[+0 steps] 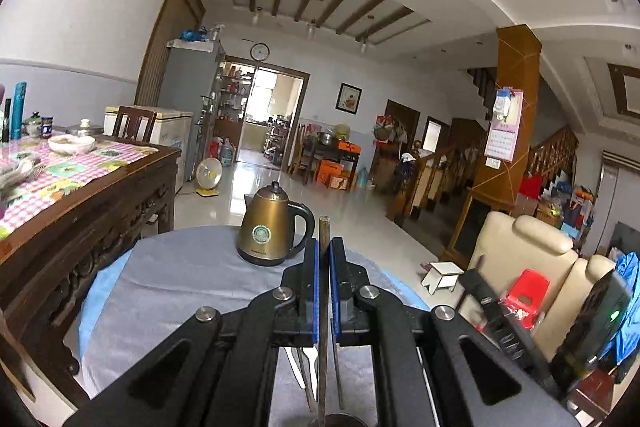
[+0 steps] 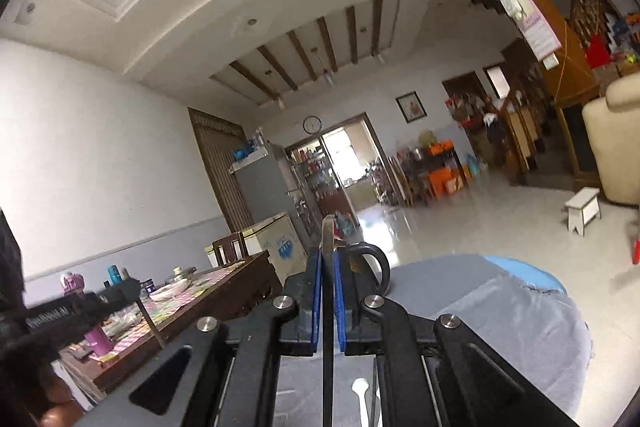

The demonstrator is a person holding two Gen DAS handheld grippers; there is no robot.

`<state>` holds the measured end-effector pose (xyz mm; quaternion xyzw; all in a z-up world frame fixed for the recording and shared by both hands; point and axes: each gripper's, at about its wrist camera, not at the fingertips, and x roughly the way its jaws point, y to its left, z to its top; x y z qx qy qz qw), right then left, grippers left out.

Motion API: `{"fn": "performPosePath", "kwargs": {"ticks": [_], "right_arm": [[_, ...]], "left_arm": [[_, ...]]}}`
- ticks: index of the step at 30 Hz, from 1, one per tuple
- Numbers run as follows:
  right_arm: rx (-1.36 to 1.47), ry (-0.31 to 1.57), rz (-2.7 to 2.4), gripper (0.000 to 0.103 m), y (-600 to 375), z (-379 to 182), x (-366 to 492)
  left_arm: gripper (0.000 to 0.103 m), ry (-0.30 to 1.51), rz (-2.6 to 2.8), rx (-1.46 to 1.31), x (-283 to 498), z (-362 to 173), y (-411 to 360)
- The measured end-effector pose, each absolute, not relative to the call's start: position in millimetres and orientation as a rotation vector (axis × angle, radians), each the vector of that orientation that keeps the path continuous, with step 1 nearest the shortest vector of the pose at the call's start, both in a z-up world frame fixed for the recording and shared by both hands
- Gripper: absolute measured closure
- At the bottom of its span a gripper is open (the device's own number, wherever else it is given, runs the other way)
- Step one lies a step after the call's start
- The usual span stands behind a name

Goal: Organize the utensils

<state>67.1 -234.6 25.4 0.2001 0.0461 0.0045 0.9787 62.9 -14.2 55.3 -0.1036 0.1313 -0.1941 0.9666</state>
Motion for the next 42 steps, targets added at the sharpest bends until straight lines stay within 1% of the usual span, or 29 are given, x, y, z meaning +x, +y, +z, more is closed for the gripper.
{"fn": "performPosePath", "kwargs": {"ticks": [6,10,16,24,25,26,27,28,29,30,34,37,39,42], "right_arm": [[0.303,0.169,-0.013,0.096,-206,-7,79],[0.296,0.254,-0.013,0.096,-209,-28,94],[0.334,0.375,0.051,0.096,-225,-50,121],[0.401,0.484,0.135,0.094,-229,-67,134],[0.41,0.489,0.144,0.094,-230,-68,133],[0.417,0.489,0.151,0.094,-232,-69,131],[0.428,0.487,0.155,0.092,-235,-69,128],[0.442,0.484,0.153,0.085,-239,-69,126],[0.461,0.475,0.145,0.081,-244,-69,123],[0.474,0.468,0.138,0.081,-248,-68,121],[0.534,0.45,0.091,0.081,-268,-69,111],[0.558,0.451,0.056,0.081,-282,-71,106],[0.574,0.464,0.03,0.081,-292,-74,105],[0.592,0.489,0.007,0.081,-301,-80,106]], "left_arm": [[0.098,0.367,-0.361,-0.193,66,13,-22],[0.098,0.477,-0.36,-0.238,92,-15,-21],[0.098,0.589,-0.406,-0.27,123,-36,-30],[0.097,0.666,-0.458,-0.268,130,-48,-40],[0.096,0.666,-0.459,-0.266,128,-48,-40],[0.092,0.662,-0.458,-0.262,127,-48,-39],[0.084,0.655,-0.454,-0.256,124,-46,-38],[0.078,0.646,-0.448,-0.253,121,-44,-36],[0.065,0.636,-0.443,-0.254,118,-41,-33],[0.059,0.621,-0.436,-0.258,115,-38,-30],[0.054,0.568,-0.42,-0.248,101,-32,-18],[0.049,0.546,-0.392,-0.235,93,-32,-8],[0.046,0.546,-0.374,-0.24,93,-33,-1],[0.044,0.561,-0.342,-0.261,98,-38,12]]}}
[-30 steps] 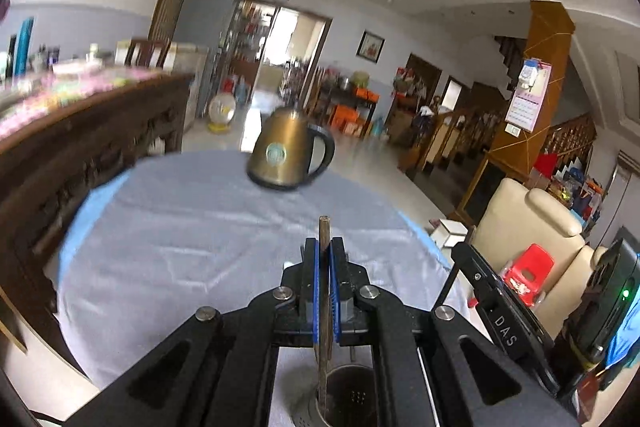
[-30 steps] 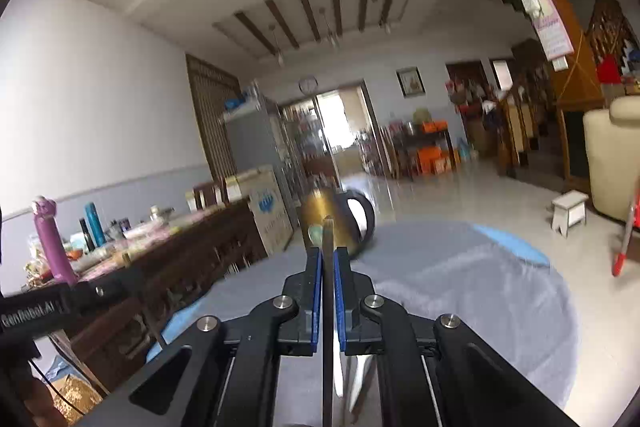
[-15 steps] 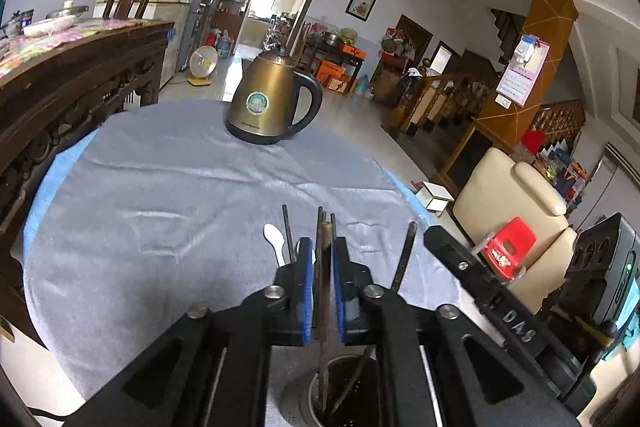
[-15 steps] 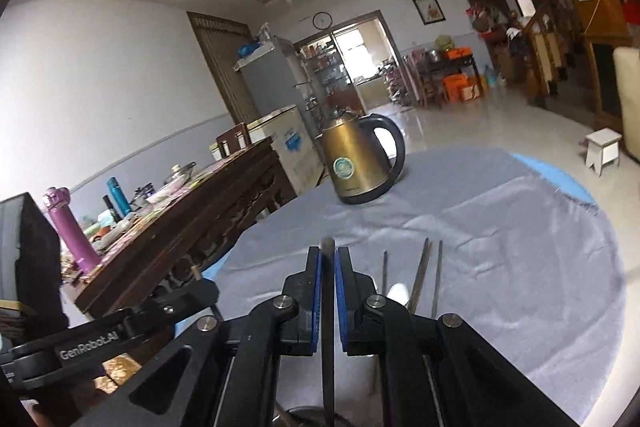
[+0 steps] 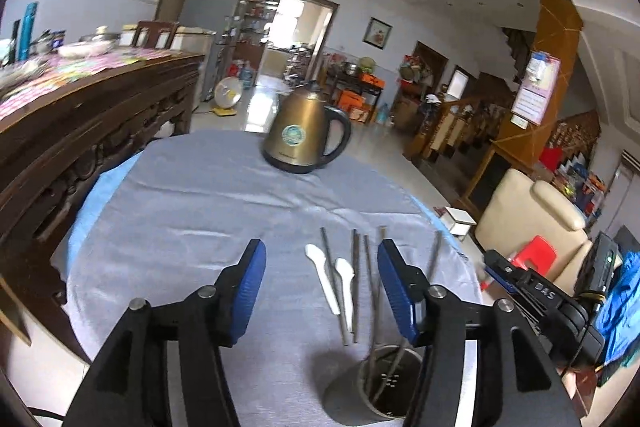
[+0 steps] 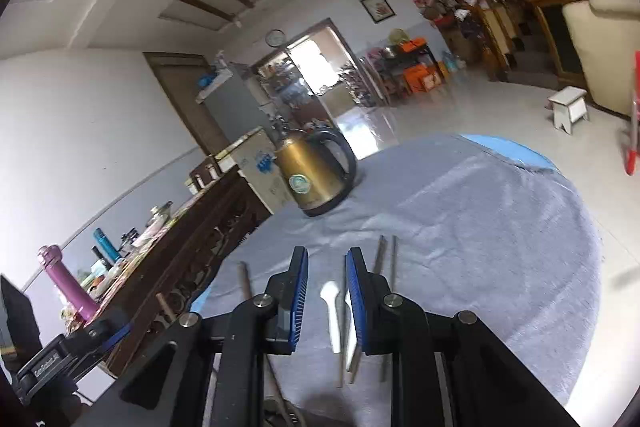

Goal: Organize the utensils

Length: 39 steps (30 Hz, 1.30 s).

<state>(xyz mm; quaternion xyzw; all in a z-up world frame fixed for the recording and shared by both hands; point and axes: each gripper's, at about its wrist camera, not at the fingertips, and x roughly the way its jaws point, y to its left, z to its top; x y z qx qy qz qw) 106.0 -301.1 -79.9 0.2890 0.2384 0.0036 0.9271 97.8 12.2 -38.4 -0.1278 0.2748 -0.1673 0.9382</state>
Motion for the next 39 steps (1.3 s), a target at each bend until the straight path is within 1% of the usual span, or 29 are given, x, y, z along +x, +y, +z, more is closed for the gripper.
{"fn": "performPosePath", "kwargs": {"ticks": [6,10,18,23,26,34,39], "right_arm": [[0.604,0.541,-0.014,0.081,-307,-95,111],[0.608,0.57,-0.024,0.081,-309,-107,114],[0.631,0.622,-0.045,0.081,-316,-126,118],[0.621,0.704,-0.057,0.081,-323,-143,135],[0.627,0.8,-0.045,0.081,-330,-158,162],[0.603,1.032,-0.001,0.081,-345,-192,265],[0.562,1.105,0.008,0.081,-341,-208,317]], "left_arm": [[0.044,0.636,-0.269,-0.323,115,-64,40],[0.043,0.701,-0.216,-0.34,124,-90,52],[0.043,0.803,-0.169,-0.344,136,-128,54],[0.043,0.86,-0.181,-0.316,163,-142,49],[0.043,0.906,-0.209,-0.285,192,-150,42],[0.043,1.049,-0.289,-0.2,287,-165,4],[0.043,1.092,-0.332,-0.142,324,-166,-29]]}}
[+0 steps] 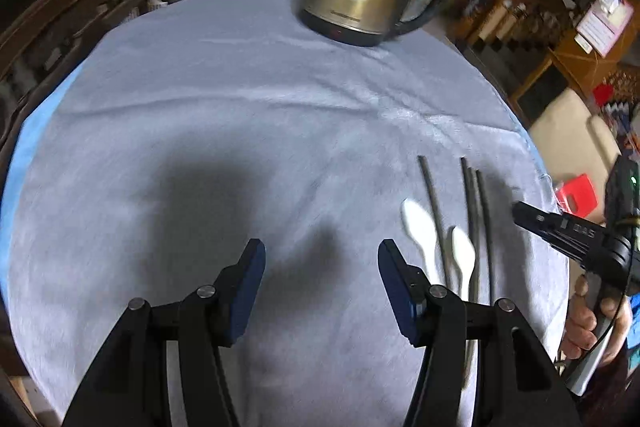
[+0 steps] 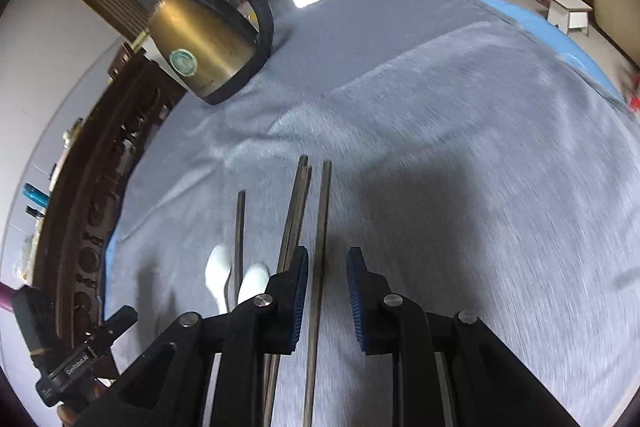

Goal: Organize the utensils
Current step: 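Close the right tool on a chopstick while the left tool grasps another chopstick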

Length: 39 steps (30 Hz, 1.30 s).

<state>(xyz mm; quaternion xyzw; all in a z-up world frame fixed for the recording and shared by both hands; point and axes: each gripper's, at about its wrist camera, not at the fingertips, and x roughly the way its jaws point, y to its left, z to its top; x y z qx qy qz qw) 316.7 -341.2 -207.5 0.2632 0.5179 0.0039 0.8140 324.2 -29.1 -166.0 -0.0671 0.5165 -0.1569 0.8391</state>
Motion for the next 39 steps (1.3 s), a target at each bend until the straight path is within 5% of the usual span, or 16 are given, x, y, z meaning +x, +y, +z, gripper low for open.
{"fn": "performPosePath", "kwargs": {"ticks": [15,19,26,31,36,39], "right_arm": [[0.337,1.265,-0.086,0.08,-318,-231,389],[0.24,1.285,-0.083,0.092,-313,-231,392],[0.306,1.289,-0.081,0.096,-341,-231,375],[0.335,1.297,-0.079,0.096,-358,-232,369],[0.348,1.315,-0.071,0.096,-363,-231,367],[0.349,1.332,-0.078,0.094,-363,-231,371]], "left_arm": [[0.043,1.292,-0.415,-0.121,414,-164,-110],[0.043,1.374,-0.427,-0.147,427,-173,-132],[0.044,1.425,-0.407,-0.087,426,-191,-161],[0.062,1.391,-0.385,-0.016,422,-193,-174],[0.092,1.352,-0.372,0.082,417,-193,-183],[0.094,1.342,-0.373,0.065,417,-196,-182]]}}
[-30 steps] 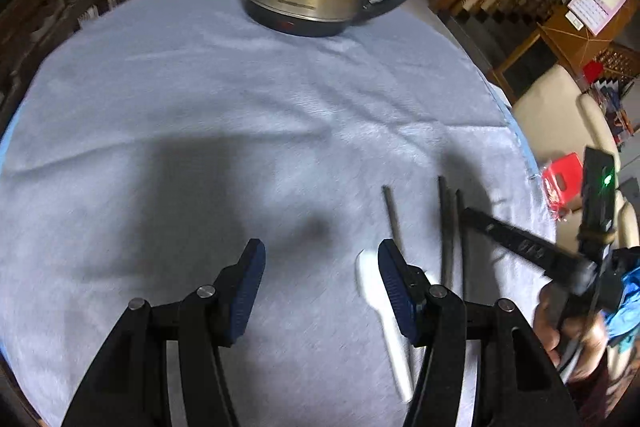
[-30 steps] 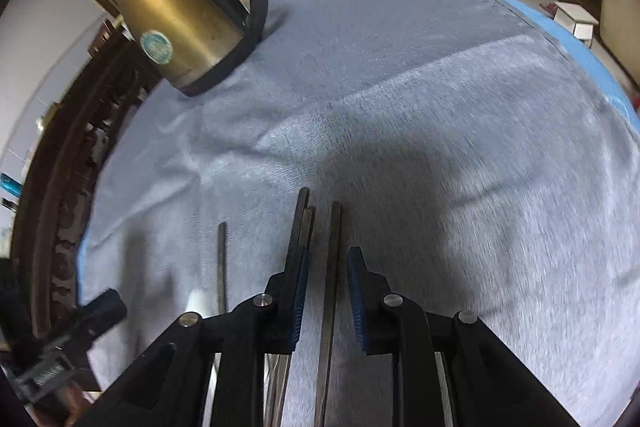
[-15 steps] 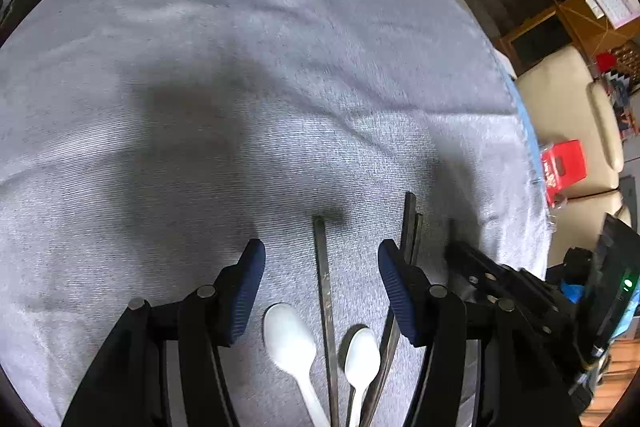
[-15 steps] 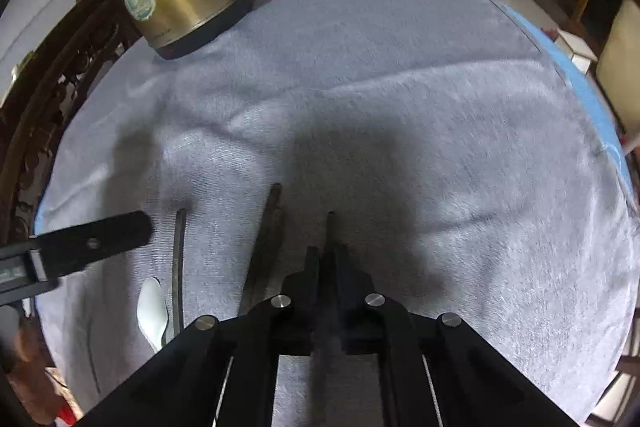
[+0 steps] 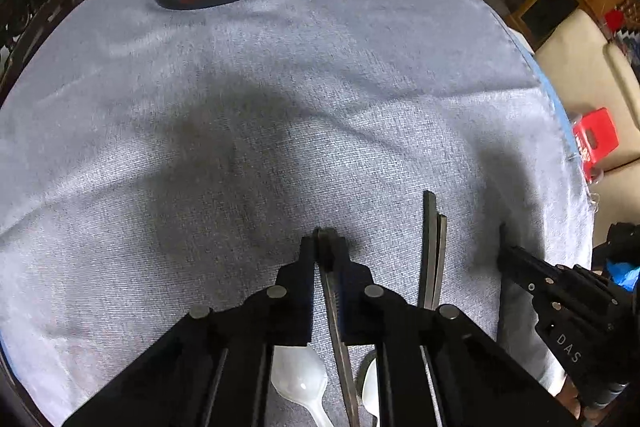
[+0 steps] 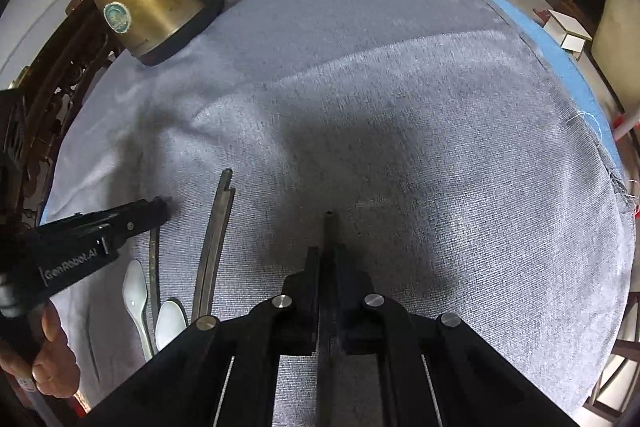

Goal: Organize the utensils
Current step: 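Close the right tool on a chopstick while the left tool grasps another chopstick, then lift both held chopsticks and lower them into the dark metal cup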

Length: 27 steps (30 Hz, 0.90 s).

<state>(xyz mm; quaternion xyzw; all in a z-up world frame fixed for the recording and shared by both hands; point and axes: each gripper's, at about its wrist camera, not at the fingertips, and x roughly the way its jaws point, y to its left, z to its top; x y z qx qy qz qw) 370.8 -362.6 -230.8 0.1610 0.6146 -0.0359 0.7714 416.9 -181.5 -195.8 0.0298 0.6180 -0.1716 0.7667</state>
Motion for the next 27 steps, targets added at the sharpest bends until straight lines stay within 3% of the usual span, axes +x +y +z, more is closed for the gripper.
{"fn": "performPosePath", "kwargs": {"ticks": [10,27], "right_arm": [[0.236,1.306,-0.106,0.096,-345,-234,383],[0.335,0.728,0.062,0.097,-339,-95,264]], "left_arm": [[0.095,1.291,-0.373,-0.012,405,-183,-153],[0.098,0.881,-0.415,-0.18,319,-37,-55]]}}
